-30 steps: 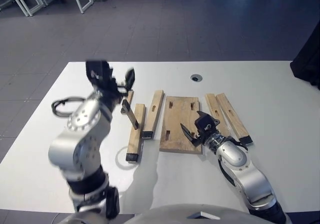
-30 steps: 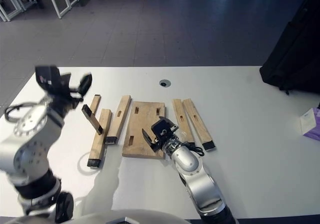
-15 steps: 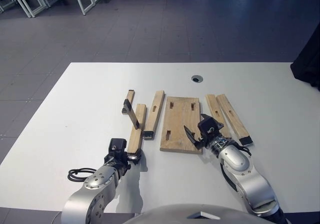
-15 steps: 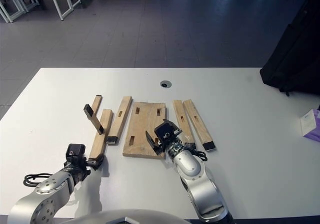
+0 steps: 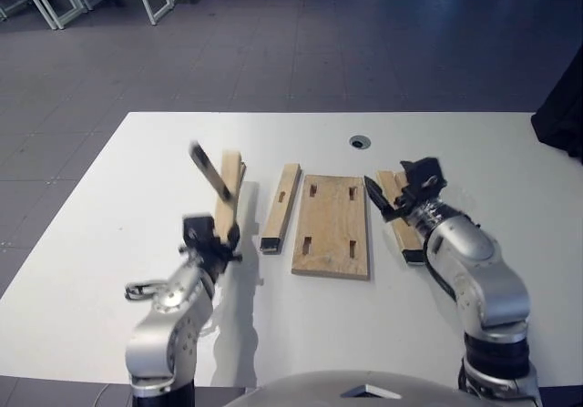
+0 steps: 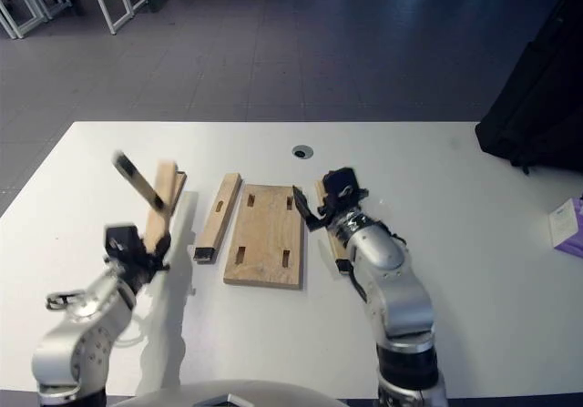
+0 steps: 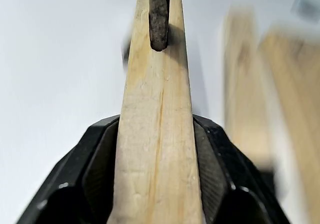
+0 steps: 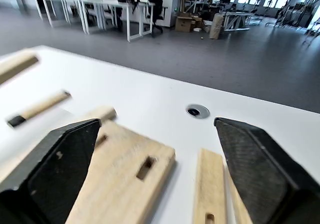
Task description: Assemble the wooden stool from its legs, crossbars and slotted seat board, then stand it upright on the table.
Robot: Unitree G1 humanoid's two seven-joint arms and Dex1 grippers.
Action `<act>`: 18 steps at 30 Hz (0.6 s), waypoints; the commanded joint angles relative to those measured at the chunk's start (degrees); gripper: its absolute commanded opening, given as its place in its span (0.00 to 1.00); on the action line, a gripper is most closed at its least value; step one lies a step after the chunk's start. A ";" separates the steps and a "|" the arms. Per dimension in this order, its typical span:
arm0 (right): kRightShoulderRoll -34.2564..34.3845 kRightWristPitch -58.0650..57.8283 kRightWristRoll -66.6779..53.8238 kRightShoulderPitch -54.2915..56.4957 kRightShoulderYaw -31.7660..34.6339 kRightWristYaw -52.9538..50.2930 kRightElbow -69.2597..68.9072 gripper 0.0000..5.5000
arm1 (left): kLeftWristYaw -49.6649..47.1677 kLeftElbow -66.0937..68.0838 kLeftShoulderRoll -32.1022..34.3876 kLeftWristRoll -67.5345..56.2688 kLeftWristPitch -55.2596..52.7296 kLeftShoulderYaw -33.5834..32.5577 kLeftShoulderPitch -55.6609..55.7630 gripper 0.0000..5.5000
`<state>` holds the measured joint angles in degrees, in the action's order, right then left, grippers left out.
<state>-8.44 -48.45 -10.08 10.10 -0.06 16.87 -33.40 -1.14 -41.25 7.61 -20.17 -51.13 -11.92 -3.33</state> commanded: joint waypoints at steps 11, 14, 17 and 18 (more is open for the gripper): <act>11.37 -31.46 -68.46 26.53 32.58 -12.18 18.57 0.90 | 14.02 16.69 2.76 -69.27 -10.79 -7.68 18.34 0.37; 8.51 -28.63 -79.28 25.75 28.30 -19.99 19.34 0.90 | 13.24 16.74 5.13 -72.41 -9.92 -4.49 17.69 0.37; 3.27 -24.65 -91.39 24.27 21.60 -24.51 18.73 0.90 | 13.51 16.52 7.31 -71.92 -9.18 -1.79 15.80 0.37; 1.00 -23.38 -95.03 23.83 19.20 -25.22 18.43 0.90 | 13.69 16.29 8.00 -72.04 -8.94 -1.07 15.24 0.37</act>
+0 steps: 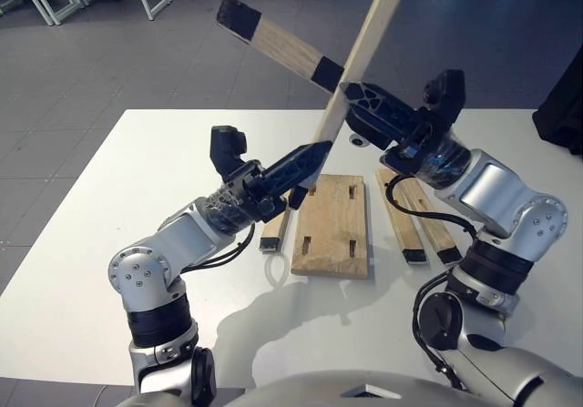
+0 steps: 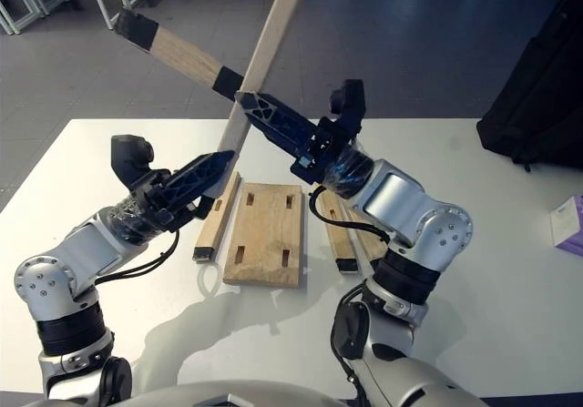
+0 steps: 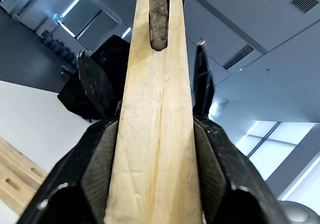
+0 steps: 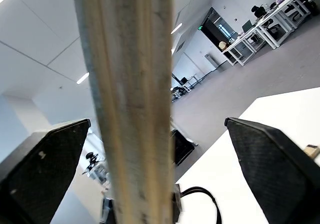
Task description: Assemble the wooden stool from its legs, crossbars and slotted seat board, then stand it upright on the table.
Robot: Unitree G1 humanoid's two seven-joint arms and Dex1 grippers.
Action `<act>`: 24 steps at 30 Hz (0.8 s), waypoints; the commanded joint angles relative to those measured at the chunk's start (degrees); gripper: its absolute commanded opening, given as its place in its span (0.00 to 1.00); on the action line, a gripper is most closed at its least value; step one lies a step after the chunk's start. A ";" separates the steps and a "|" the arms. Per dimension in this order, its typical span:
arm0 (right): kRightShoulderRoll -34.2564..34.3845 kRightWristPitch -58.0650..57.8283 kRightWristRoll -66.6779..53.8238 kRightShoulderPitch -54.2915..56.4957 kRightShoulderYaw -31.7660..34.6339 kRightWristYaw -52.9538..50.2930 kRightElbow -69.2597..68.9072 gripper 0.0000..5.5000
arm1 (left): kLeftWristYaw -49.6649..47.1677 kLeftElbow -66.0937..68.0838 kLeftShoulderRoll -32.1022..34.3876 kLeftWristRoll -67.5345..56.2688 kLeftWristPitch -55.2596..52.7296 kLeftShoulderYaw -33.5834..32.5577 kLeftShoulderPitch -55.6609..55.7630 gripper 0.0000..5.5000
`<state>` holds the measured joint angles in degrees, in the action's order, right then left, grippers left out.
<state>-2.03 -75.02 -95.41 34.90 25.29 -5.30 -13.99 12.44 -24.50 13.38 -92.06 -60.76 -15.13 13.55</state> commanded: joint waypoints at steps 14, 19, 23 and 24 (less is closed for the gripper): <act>-26.12 9.44 -17.54 2.01 -18.26 10.17 2.02 0.48 | 4.81 -0.38 9.58 1.95 3.95 5.34 -5.70 0.37; -26.36 11.43 -17.51 2.26 -18.76 9.73 3.01 0.37 | 5.02 -2.72 9.09 2.91 6.61 7.55 -7.38 0.37; -27.70 11.65 -17.51 2.21 -19.02 9.20 4.17 0.37 | 6.49 -3.04 10.86 -1.87 7.12 7.84 -8.00 0.46; -28.47 11.58 -17.41 1.76 -19.06 9.23 4.63 0.37 | 6.91 -2.54 11.72 -3.68 7.40 6.67 -7.89 0.49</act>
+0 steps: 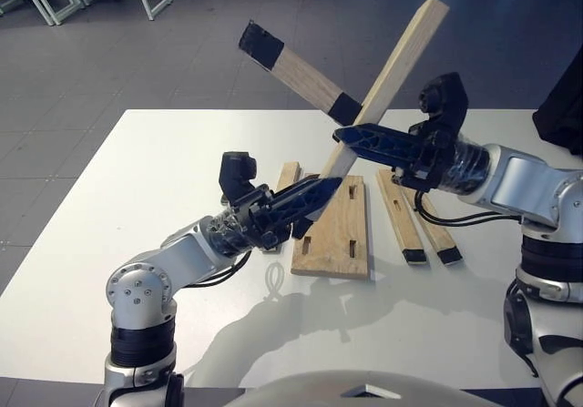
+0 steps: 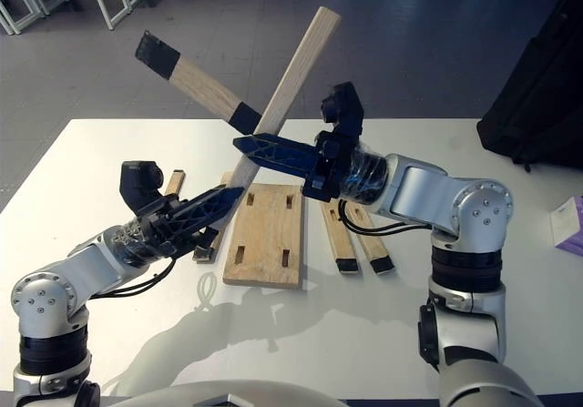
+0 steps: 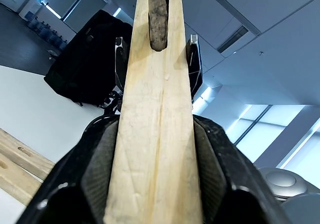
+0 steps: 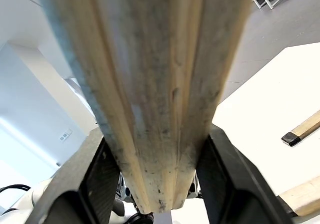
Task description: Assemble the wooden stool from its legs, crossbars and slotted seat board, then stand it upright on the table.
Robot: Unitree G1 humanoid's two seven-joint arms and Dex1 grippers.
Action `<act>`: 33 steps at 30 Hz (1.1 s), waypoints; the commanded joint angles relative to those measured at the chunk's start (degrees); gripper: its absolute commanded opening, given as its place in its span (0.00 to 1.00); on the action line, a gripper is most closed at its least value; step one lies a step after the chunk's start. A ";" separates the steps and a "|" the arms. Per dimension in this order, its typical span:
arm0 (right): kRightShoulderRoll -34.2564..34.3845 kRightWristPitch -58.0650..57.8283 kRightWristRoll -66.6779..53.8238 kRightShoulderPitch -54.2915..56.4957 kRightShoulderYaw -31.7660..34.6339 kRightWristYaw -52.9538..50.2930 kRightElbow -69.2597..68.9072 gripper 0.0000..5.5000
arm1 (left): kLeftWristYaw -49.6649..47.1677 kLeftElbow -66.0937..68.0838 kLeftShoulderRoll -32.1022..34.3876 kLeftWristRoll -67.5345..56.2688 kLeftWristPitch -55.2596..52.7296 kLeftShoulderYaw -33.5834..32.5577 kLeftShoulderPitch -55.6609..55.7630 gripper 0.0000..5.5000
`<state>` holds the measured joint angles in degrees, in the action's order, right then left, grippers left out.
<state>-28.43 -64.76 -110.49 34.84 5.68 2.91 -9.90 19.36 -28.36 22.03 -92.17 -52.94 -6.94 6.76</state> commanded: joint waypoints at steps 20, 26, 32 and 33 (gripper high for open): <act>-5.33 13.85 16.70 0.07 4.44 -7.26 5.63 0.37 | 3.63 4.14 23.51 77.90 17.22 41.76 7.01 0.71; -3.70 14.15 20.66 -0.56 5.29 -7.87 5.02 0.37 | 6.65 6.29 22.55 87.43 19.73 43.43 5.02 0.71; -2.48 13.36 22.52 -1.57 6.02 -8.00 4.09 0.37 | 8.01 7.27 21.66 87.82 17.53 36.77 3.65 0.71; -2.41 13.21 22.71 -1.61 6.11 -7.94 4.06 0.37 | 8.10 7.53 21.42 88.08 17.03 36.14 3.50 0.71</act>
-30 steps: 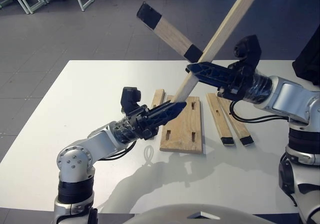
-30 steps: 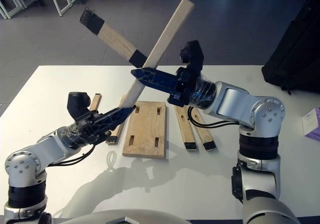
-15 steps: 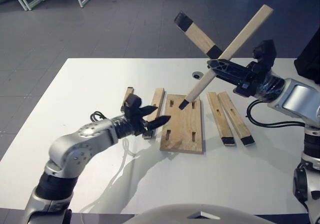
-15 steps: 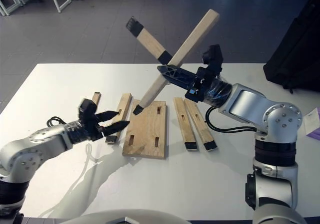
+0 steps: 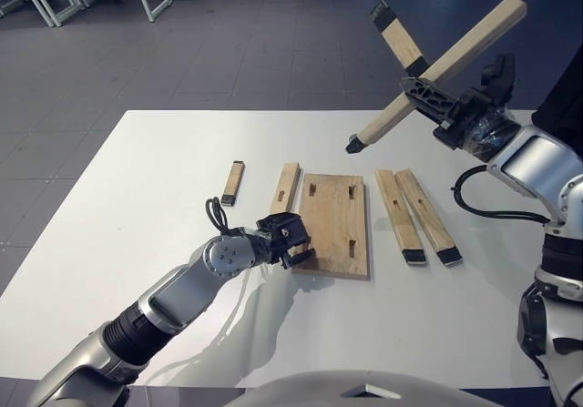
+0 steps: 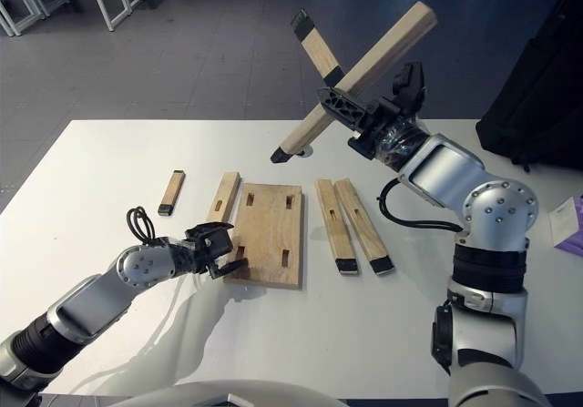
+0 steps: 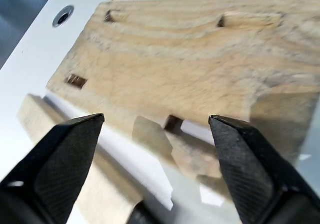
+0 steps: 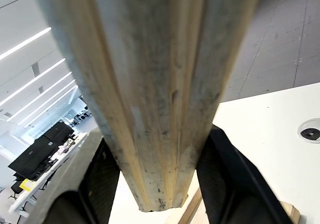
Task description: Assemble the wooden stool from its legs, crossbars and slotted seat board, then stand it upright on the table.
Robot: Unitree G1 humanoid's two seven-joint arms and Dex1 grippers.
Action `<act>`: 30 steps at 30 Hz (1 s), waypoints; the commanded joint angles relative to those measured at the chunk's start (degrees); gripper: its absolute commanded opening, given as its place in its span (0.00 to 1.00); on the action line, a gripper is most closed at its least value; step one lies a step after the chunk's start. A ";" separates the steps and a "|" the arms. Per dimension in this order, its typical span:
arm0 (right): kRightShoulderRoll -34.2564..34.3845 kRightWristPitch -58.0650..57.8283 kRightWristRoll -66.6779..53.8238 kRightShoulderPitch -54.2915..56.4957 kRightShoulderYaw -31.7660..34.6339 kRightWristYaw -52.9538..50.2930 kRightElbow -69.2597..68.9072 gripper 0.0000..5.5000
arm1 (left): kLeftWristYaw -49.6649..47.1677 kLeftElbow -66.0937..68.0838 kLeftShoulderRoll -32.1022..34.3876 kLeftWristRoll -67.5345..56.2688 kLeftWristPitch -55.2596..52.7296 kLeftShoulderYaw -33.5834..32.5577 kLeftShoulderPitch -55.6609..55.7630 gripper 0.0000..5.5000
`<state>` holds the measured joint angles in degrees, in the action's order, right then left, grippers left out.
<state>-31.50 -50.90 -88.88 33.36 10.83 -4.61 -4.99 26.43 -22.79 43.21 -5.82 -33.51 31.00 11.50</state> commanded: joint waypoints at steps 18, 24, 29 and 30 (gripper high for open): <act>-2.54 1.72 33.07 -5.86 -14.62 43.80 5.62 0.37 | 20.18 -4.24 15.74 3.66 -2.84 -0.99 -10.39 0.71; -2.47 2.34 39.90 -9.25 -15.59 48.98 6.46 0.37 | 20.35 -3.44 14.45 4.30 -2.23 -1.38 -9.93 0.71; -1.26 8.23 48.62 -9.60 -18.25 52.84 13.34 0.37 | 20.12 -2.91 13.42 4.60 -2.04 -1.34 -9.36 0.71; -0.83 9.45 49.96 -9.43 -18.71 53.35 14.61 0.37 | 20.25 -2.63 13.26 4.75 -1.87 -1.35 -9.10 0.71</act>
<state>-32.96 -42.78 -44.52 24.24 -5.82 49.27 6.08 45.77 -29.92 55.84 -4.55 -32.49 26.86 5.31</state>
